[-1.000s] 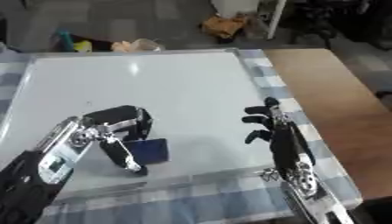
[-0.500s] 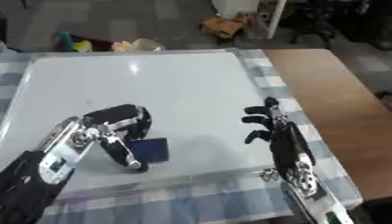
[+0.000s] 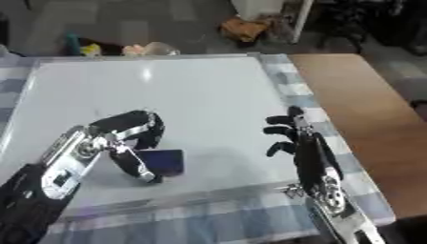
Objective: Wipe the whiteboard clean with a brush.
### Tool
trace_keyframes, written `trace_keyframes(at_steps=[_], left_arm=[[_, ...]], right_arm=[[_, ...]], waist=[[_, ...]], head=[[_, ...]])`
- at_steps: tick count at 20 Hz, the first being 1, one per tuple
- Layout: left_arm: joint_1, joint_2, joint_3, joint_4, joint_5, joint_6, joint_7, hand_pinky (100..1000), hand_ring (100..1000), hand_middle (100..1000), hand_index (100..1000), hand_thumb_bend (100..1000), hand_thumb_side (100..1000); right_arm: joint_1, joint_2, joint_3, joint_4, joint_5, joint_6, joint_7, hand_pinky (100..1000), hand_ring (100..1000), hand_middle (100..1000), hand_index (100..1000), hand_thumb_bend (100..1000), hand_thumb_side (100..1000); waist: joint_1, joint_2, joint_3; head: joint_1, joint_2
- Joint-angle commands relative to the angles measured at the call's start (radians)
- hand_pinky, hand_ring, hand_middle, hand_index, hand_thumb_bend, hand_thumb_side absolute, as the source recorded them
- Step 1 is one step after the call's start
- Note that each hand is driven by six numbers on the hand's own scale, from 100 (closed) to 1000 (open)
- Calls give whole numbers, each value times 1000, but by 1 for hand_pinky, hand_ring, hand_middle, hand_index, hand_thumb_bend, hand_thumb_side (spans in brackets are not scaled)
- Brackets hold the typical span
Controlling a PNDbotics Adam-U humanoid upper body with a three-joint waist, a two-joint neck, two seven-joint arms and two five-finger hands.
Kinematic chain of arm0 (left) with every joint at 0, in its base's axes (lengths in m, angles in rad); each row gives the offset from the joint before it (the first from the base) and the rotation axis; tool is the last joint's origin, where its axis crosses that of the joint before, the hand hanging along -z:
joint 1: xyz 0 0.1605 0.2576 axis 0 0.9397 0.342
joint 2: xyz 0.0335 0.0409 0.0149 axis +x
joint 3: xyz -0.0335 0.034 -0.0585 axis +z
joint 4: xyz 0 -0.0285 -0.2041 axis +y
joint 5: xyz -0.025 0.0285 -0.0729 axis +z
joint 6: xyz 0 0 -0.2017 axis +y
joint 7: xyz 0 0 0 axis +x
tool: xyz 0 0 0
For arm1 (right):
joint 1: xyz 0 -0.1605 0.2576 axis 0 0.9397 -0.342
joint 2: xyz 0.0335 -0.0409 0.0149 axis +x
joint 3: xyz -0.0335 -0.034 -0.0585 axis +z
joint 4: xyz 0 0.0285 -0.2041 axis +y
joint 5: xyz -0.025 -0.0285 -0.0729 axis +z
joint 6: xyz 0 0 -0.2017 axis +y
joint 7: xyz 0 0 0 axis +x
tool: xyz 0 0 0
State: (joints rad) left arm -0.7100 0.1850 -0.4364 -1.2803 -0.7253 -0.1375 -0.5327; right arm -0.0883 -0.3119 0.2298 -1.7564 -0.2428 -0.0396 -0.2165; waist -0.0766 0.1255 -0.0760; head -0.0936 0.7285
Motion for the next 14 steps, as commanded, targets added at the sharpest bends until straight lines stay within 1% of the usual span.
trace_keyframes(at_steps=[1,5,7,10,12,14], left_arm=[[-13,13,12,-21,7,5,2,370,380,345,100,691,100],[-13,13,6,-17,5,-1,-10,377,387,352,100,693,100],[-13,12,3,-12,3,-5,-18,412,425,388,100,692,100],[-13,9,0,-3,2,-11,-27,431,448,413,100,688,100],[-13,7,-1,0,2,-14,-29,433,450,414,100,688,100],[-13,6,-2,3,2,-15,-30,405,423,394,100,679,100]], right_arm=[[-8,-8,-1,-15,4,-1,3,382,692,694,657,100,1000],[-8,-8,0,-17,4,-1,3,382,692,694,657,100,1000],[-8,-8,0,-17,4,0,3,382,692,694,657,100,1000],[-7,-8,0,-17,4,0,3,382,692,694,657,100,1000],[-7,-8,0,-17,5,0,3,382,692,694,657,100,1000],[-7,-7,0,-17,5,0,3,382,692,694,657,100,1000]], waist=[[0,-11,0],[-2,-10,0],[-2,-10,-1],[-2,-9,-2],[-2,-9,-3],[-3,-9,-5]], head=[[-3,1],[-4,1],[-4,1],[-5,1],[-6,1],[-8,2]])
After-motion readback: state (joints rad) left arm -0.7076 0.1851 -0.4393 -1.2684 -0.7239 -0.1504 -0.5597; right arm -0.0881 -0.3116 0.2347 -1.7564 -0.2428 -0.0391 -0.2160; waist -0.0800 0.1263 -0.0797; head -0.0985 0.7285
